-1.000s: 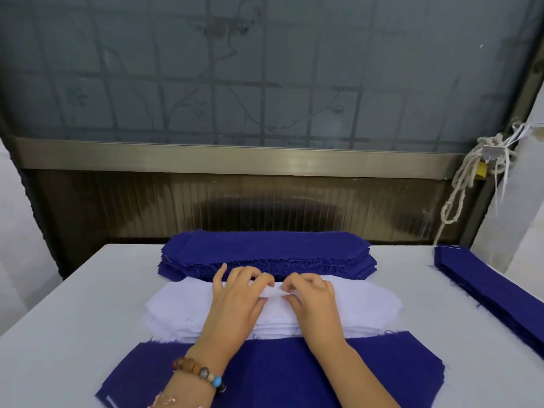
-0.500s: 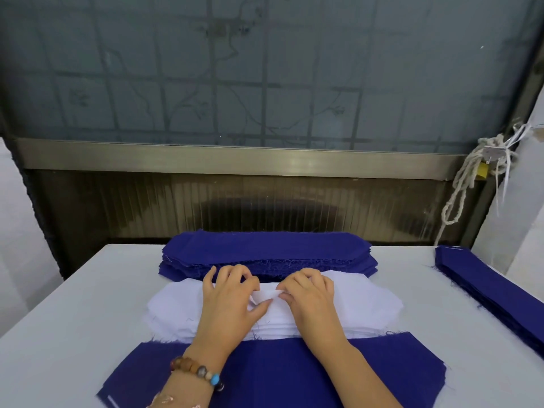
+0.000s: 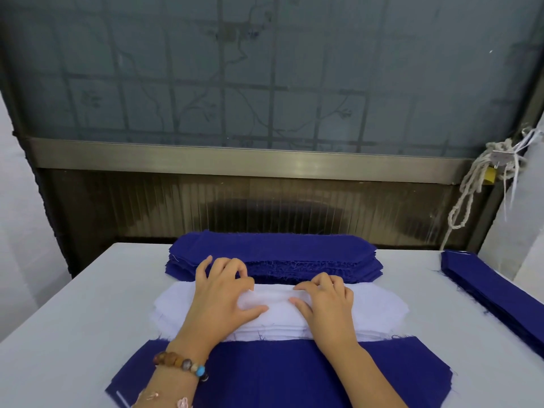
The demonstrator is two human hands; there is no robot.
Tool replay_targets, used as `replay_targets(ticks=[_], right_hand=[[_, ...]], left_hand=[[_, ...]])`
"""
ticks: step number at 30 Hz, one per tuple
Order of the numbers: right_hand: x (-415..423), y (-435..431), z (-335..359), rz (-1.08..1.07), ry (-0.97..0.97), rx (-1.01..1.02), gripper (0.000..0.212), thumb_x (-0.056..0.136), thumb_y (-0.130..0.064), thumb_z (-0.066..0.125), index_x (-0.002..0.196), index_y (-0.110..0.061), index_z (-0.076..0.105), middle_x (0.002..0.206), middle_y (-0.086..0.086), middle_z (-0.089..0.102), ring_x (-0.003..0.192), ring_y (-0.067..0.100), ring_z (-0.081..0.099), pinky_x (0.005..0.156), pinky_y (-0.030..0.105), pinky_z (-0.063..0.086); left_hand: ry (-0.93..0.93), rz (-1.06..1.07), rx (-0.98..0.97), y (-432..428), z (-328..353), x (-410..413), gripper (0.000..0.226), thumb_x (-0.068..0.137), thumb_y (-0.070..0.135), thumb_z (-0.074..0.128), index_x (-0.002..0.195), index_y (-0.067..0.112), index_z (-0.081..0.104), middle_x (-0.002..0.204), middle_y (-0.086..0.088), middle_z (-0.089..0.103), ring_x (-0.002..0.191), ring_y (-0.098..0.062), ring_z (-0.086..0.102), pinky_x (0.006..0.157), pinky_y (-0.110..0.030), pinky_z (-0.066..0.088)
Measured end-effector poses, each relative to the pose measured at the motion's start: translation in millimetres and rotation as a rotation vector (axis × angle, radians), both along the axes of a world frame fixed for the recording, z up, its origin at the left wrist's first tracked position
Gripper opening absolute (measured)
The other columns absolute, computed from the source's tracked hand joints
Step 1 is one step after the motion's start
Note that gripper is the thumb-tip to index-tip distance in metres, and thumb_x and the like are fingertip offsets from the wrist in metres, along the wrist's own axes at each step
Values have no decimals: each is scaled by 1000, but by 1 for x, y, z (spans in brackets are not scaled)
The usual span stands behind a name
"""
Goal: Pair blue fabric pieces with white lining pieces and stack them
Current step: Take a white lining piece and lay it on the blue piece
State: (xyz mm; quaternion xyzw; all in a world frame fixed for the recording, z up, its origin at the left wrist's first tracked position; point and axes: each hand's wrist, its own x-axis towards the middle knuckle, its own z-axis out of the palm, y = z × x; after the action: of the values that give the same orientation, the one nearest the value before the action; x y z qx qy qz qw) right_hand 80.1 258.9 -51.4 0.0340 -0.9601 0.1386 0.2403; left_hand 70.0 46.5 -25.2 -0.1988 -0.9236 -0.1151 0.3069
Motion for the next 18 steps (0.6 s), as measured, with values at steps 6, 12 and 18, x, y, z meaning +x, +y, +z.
replay_targets(ticks=[6, 12, 18], right_hand=[[1, 2, 1, -18, -30, 6, 31, 96, -53, 43, 122, -38, 50, 119, -14, 46, 118, 12, 34, 96, 28, 25], [1, 10, 9, -52, -64, 10, 23, 97, -41, 42, 117, -33, 51, 116, -11, 47, 114, 13, 36, 94, 30, 27], [-2, 40, 18, -185, -169, -9, 28, 89, -26, 45, 116, -29, 52, 109, -8, 49, 112, 16, 39, 98, 35, 28]], left_hand=[[-166, 238, 49, -24, -5, -7, 63, 68, 83, 28, 92, 35, 61, 107, 16, 44, 108, -11, 40, 111, -42, 17], [-295, 245, 213, -39, -11, -13, 33, 79, 67, 59, 90, 36, 58, 105, 17, 42, 103, -7, 33, 100, -35, 25], [-439, 77, 596, -40, -8, -11, 29, 80, 42, 41, 91, 27, 63, 105, 13, 58, 108, -15, 47, 97, -36, 33]])
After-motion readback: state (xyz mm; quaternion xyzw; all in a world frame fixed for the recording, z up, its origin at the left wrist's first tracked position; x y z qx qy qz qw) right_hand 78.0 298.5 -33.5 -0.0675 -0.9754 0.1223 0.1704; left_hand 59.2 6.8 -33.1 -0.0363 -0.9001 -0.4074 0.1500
